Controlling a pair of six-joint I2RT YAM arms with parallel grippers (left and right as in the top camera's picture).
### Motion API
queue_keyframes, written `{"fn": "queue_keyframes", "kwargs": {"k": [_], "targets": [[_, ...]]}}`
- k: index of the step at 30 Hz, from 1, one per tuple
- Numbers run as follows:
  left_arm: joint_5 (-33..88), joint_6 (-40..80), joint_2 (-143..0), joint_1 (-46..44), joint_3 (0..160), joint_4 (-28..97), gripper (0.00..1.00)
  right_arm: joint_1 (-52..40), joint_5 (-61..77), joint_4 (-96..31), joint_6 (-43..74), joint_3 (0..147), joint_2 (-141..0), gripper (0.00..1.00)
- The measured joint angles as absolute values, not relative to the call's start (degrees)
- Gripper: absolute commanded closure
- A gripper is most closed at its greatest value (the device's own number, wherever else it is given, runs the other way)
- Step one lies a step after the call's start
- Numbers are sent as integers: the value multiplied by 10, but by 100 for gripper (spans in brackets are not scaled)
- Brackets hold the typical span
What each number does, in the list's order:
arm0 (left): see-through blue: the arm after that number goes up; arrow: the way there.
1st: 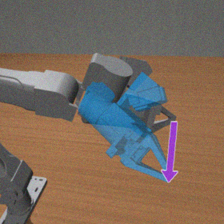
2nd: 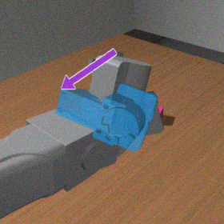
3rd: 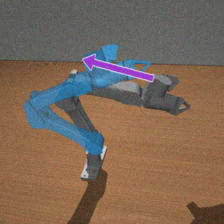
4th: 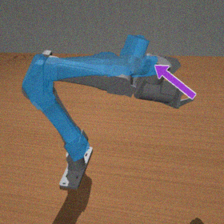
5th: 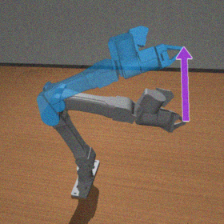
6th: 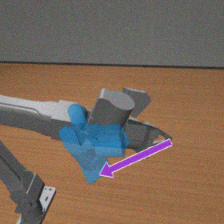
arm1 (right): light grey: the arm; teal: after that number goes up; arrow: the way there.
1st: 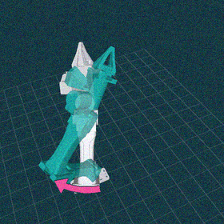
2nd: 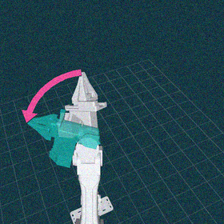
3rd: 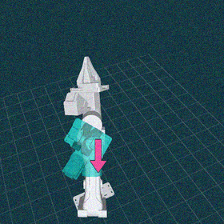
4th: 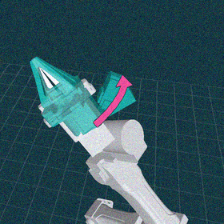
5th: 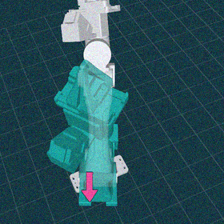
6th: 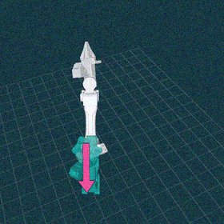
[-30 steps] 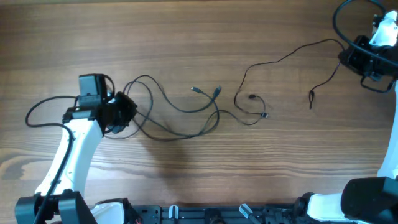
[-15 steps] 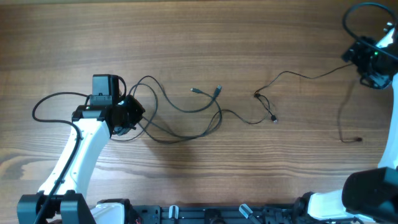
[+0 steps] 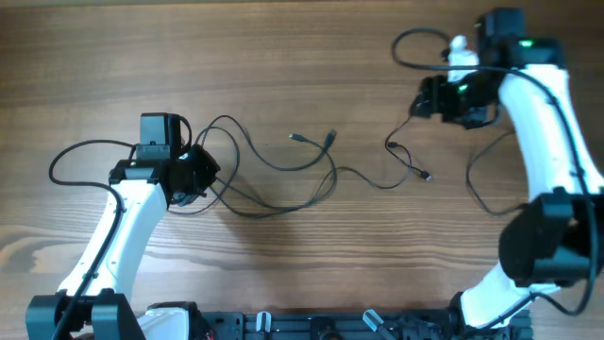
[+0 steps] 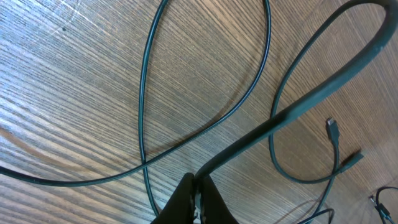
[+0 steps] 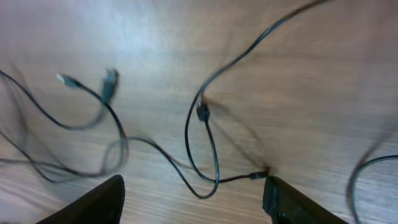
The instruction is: Untangle cables
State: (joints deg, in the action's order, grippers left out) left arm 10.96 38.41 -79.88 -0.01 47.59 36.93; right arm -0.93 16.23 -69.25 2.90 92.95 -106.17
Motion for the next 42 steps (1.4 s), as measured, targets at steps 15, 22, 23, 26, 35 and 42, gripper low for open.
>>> {"fn": "queue_keyframes", "kwargs": {"k": [15, 22, 23, 26, 35, 42], "targets": [[101, 384, -799, 0, 476, 371, 96, -112, 100, -641, 16, 852, -1128, 55], [101, 384, -799, 0, 476, 380, 96, -116, 98, -614, 18, 815, -1128, 60], [101, 384, -799, 0, 476, 380, 96, -116, 92, -608, 23, 803, -1128, 64], [100, 384, -799, 0, 476, 380, 96, -116, 70, -601, 42, 783, -1129, 82], [98, 384, -799, 0, 476, 380, 96, -116, 153, -573, 44, 781, -1129, 95], [97, 384, -799, 0, 476, 385, 96, -76, 349, -525, 39, 873, -1097, 96]]}}
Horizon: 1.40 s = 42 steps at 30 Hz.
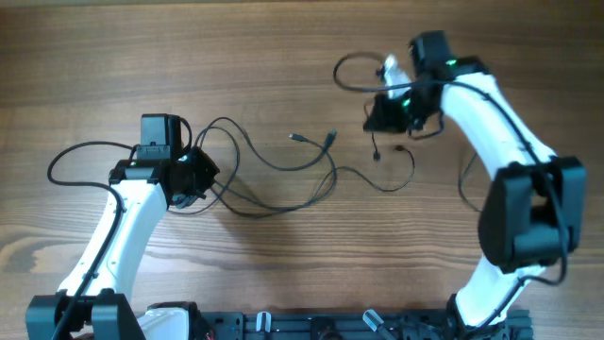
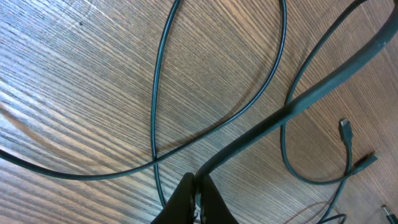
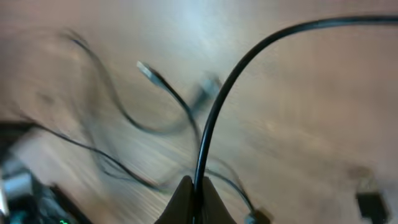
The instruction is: Untangle cables
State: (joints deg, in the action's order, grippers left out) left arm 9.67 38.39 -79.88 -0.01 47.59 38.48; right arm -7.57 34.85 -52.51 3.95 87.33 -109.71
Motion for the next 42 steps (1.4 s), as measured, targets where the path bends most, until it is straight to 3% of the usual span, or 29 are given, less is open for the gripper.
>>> {"fn": "queue_keyframes", "kwargs": {"k": [5, 13, 17, 18, 20, 21, 32, 37, 39, 42], "targets": [[97, 384, -799, 0, 476, 386, 96, 27, 383, -486, 96, 908, -1002, 96], [96, 384, -799, 0, 476, 386, 96, 276, 130, -640, 253, 912, -935, 96], [96, 384, -799, 0, 476, 386, 96, 323, 85, -643, 272, 904, -935, 96], [96, 384, -799, 0, 476, 386, 96, 327, 76, -645, 274, 898, -935, 79], [96, 384, -799, 0, 476, 387, 96, 328, 63, -650, 276, 892, -935, 7], [96, 384, -799, 0, 476, 387, 96, 328, 58, -651, 279, 892, -935, 0], [96, 384, -799, 0, 476, 387, 96, 300, 107, -704, 252, 858, -935, 2], [96, 384, -799, 0, 476, 388, 96, 251, 107, -623, 242, 746, -931, 14], [97, 384, -799, 0, 476, 388, 96, 228, 107, -554, 242, 683, -931, 28], [96, 384, -799, 0, 476, 388, 96, 201, 107, -449, 244, 614, -931, 35]]}}
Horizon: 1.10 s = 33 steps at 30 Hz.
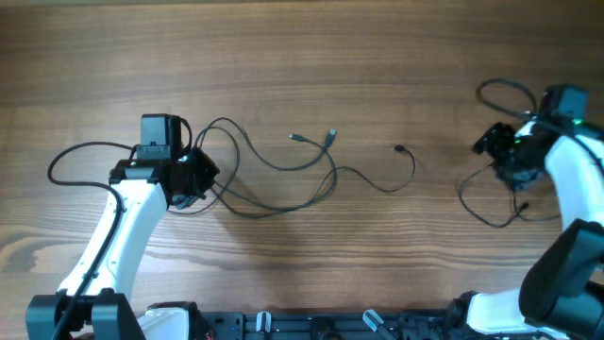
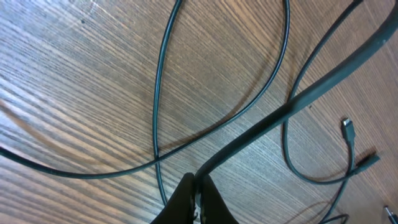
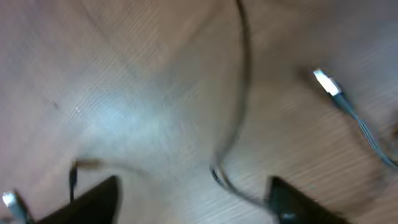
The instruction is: Untangle cables
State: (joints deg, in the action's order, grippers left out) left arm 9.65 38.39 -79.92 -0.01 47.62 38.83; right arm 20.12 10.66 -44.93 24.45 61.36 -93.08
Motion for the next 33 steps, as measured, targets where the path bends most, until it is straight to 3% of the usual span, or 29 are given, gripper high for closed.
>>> {"fn": "queue_keyframes", "kwargs": {"k": [6, 7, 8, 9, 10, 18, 26, 33], "targets": [[96, 384, -799, 0, 476, 393, 96, 187, 99, -303, 279, 518, -931, 44], [96, 384, -799, 0, 476, 393, 96, 187, 92, -301, 287, 511, -931, 52], [96, 384, -799, 0, 476, 393, 96, 187, 85, -302, 294, 506, -931, 74], [96, 384, -799, 0, 476, 393, 96, 187, 81, -301, 300, 506, -931, 88], [96, 384, -799, 0, 476, 394, 96, 187, 78, -298, 301, 506, -931, 96], [96, 384, -799, 0, 476, 400, 96, 187, 88, -311, 285, 557, -920, 96], [96, 384, -799, 0, 476, 401, 96, 196, 91, -303, 280, 735, -775, 96], [96, 384, -799, 0, 476, 401, 96, 246, 13, -346, 300, 743, -749, 96]]}}
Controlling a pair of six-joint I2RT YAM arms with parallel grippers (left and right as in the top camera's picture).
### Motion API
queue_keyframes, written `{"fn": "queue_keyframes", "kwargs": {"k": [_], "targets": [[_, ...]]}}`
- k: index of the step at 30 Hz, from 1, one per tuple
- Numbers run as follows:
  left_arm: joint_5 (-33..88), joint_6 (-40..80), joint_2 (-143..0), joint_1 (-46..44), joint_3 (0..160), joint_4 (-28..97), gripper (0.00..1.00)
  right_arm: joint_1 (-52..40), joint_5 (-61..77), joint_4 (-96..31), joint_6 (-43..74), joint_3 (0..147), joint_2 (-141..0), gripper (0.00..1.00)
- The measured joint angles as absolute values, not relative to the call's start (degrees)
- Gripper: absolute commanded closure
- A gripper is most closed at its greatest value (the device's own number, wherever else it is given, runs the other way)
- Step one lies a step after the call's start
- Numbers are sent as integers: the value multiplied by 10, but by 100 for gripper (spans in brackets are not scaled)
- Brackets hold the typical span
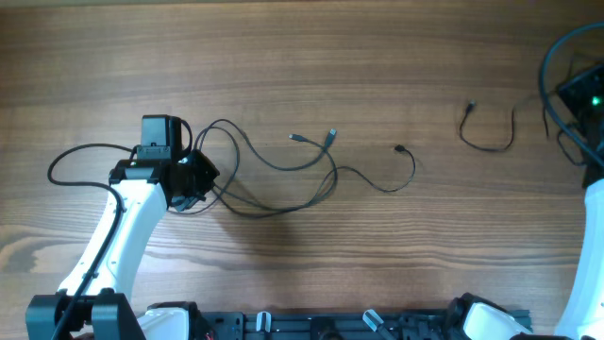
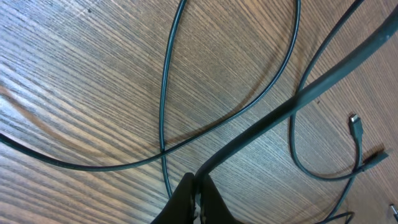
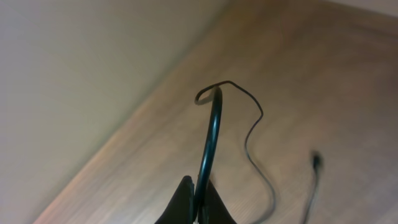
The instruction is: Untangle cables
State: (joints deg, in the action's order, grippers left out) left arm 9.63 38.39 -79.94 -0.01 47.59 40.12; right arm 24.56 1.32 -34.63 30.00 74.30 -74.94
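Observation:
A tangle of thin dark cables [image 1: 274, 175] lies looped at the table's middle left, with two plug ends [image 1: 311, 139] pointing up and one tail ending in a plug [image 1: 399, 149]. My left gripper [image 2: 196, 186] is shut on a thicker cable strand [image 2: 298, 102] at the tangle's left side [image 1: 193, 175]. A separate thin cable [image 1: 491, 132] lies at the far right, apart from the tangle. My right gripper [image 3: 196, 190] is shut on this cable [image 3: 211, 124] at the table's right edge [image 1: 585, 99], holding it up off the wood.
The left arm's own black lead [image 1: 80, 156] loops beside it. The table's edge and a pale wall [image 3: 74, 74] show in the right wrist view. The base rail [image 1: 321, 326] runs along the front.
My right gripper, open near the right side with the loose cable below it, is now shut on that cable at the far right edge, and the cable lies farther right and up. The left gripper has not moved.
My left gripper stayed shut on the tangle's left strand throughout. The right gripper was open at the upper right, then shut on a cable near the middle. Later it was open at the right with that cable separated. Now it holds the cable at the right edge.

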Motion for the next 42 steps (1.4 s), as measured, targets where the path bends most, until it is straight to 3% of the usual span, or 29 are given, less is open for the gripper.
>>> {"fn": "queue_keyframes", "kwargs": {"k": [10, 11, 13, 15, 16, 23, 28, 36, 39, 42], "targets": [[96, 384, -799, 0, 476, 401, 96, 328, -46, -403, 349, 743, -808, 94], [96, 384, -799, 0, 476, 401, 96, 330, -51, -403, 351, 743, -811, 83], [96, 384, -799, 0, 476, 401, 96, 329, -55, -403, 357, 743, -817, 32], [96, 384, -799, 0, 476, 401, 96, 329, -43, -402, 359, 743, -825, 12], [96, 384, -799, 0, 476, 401, 96, 329, -30, -402, 360, 743, -831, 9], [96, 384, -799, 0, 476, 401, 96, 325, 116, -450, 308, 743, -890, 8], [96, 384, -799, 0, 476, 401, 96, 271, 187, -540, 228, 743, -911, 8], [100, 383, -799, -2, 476, 401, 96, 72, 212, -611, 130, 738, -918, 8], [190, 336, -799, -13, 475, 364, 96, -8, 215, -578, 121, 716, -921, 8], [354, 256, -799, -36, 475, 304, 96, -85, 217, -541, 121, 705, -932, 7]]}}
